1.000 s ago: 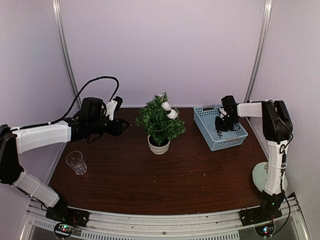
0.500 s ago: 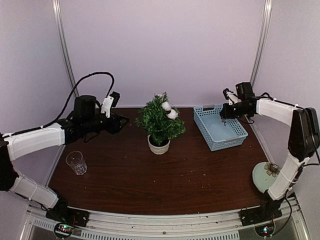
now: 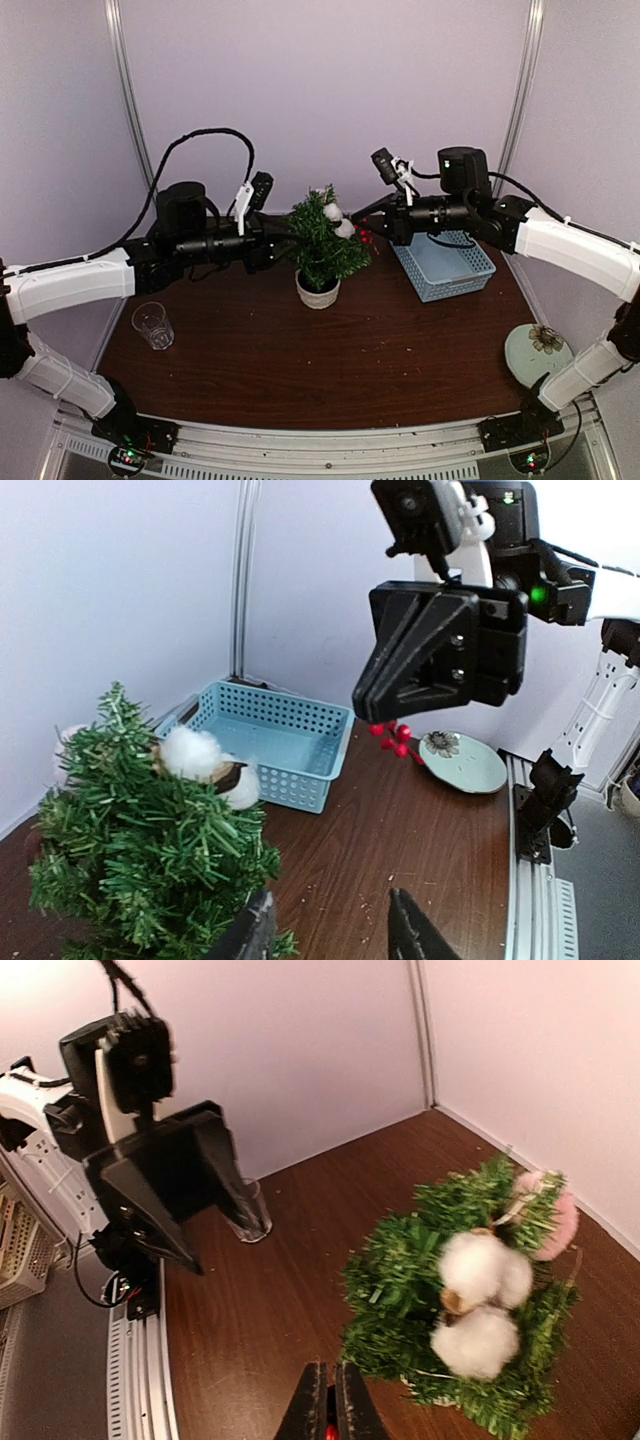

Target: Decorate the small christmas tree

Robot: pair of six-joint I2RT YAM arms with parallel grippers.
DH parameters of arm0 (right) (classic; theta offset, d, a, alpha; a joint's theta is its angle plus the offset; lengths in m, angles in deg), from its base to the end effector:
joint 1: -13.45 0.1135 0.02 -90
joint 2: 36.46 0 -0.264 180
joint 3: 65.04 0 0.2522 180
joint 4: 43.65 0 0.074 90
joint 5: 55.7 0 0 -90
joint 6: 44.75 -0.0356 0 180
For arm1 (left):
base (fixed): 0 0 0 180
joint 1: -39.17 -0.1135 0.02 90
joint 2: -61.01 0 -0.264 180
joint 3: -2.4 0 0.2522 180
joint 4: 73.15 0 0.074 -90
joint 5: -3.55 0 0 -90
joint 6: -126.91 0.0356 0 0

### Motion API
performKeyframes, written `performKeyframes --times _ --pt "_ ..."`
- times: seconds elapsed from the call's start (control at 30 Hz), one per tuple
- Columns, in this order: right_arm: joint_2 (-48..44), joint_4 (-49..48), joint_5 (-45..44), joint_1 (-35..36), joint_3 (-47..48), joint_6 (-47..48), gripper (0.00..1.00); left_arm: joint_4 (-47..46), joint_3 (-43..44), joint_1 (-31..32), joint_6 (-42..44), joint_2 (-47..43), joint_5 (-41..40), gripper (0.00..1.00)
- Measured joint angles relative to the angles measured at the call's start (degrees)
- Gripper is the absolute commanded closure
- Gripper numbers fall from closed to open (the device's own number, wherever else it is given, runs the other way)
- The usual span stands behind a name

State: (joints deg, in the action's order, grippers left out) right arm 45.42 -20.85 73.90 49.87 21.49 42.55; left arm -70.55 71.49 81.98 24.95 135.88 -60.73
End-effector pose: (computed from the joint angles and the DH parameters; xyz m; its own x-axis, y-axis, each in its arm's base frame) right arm 0.2524 0.2145 0.3637 -0.2949 -0.1725 -0.9398 -0.9320 0.2688 0.2431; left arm 0.2147 -0.2199 0.3275 -0.2967 0.0204 -0.9547 0.8849 0.3817 -0.2669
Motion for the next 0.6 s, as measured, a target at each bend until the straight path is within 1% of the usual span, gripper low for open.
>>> performKeyframes --times 0.1,0.3,0.43,0.6 --pt "0.0 -1.6 1.6 3.2 0.0 -0.1 1.0 -2.9 0.4 1.8 -1.8 2.9 1.2 0.65" --pt "0.7 -4.5 4.1 7.9 0.5 -0.3 1.0 -5.9 0.4 5.4 -3.3 4.4 1.9 0.67" --pt "1.7 -6.0 5.3 9.5 1.0 -0.5 1.0 -7.5 0.9 6.4 -3.7 5.0 3.0 0.68" --pt "3.3 -6.7 5.9 10.2 1.9 -0.5 1.0 -9.0 1.3 7.1 -3.9 6.2 4.4 0.74"
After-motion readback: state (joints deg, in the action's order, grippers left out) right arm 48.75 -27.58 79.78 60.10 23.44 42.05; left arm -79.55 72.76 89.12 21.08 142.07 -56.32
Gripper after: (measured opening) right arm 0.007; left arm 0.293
